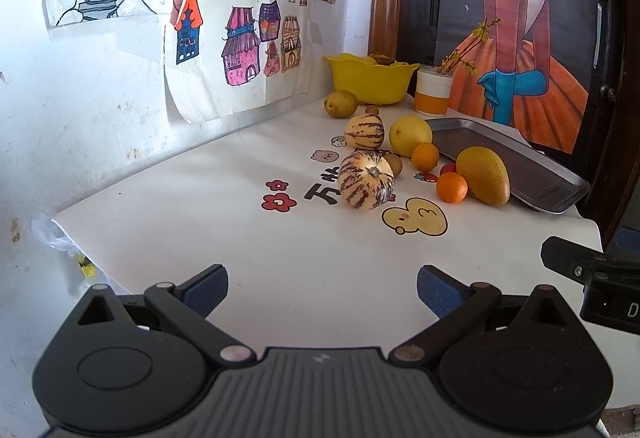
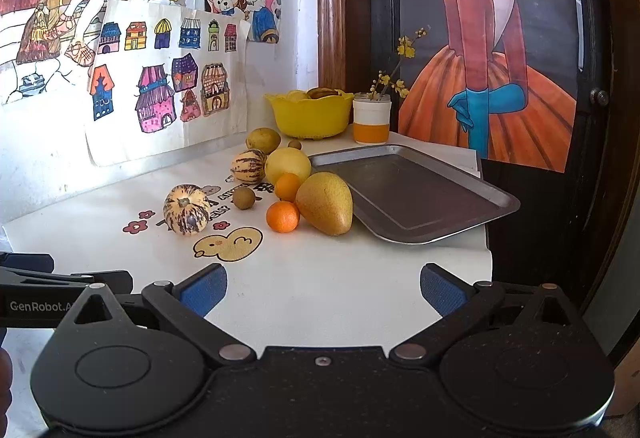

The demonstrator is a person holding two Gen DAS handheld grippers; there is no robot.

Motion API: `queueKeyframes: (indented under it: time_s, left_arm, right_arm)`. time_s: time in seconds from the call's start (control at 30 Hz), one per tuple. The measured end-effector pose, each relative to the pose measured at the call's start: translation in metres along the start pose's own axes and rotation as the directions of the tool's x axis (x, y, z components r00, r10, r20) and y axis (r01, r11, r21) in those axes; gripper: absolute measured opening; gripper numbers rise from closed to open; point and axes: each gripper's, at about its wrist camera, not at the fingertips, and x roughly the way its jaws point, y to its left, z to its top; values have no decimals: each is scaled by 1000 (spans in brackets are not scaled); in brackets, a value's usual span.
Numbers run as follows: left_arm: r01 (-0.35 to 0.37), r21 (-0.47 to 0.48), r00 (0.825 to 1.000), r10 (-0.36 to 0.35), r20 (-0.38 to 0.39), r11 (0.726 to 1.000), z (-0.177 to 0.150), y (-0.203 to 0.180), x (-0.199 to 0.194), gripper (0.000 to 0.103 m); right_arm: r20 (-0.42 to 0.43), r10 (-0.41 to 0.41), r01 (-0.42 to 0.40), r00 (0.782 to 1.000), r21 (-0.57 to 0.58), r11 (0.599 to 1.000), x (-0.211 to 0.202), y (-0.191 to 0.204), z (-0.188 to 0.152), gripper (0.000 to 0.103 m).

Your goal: Organize fruits

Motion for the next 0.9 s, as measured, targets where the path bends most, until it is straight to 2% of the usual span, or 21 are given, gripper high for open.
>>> queueKeyframes:
  time_s: [0.3, 0.47, 0.67, 0.9]
  left_arm:
    - [-5, 4, 1000, 5, -19, 1000, 1, 0, 4, 102]
    - [-30, 5, 999, 30, -24, 1000, 8, 2, 8, 102]
    - [-64, 12, 997, 64, -50, 998, 30, 7, 17, 102]
    - [-59, 8, 993, 59, -100, 998, 60, 8, 34, 102]
  right_arm:
    - [-24, 7, -7, 1000, 4, 1000, 5, -2, -3, 103]
    - [-39, 10, -10, 999, -15, 1000, 10, -2, 2, 103]
    - [-71, 36, -41, 997, -61, 997, 22, -1, 19, 103]
    - [-167, 70, -83, 983, -72, 994, 51, -2, 42, 103]
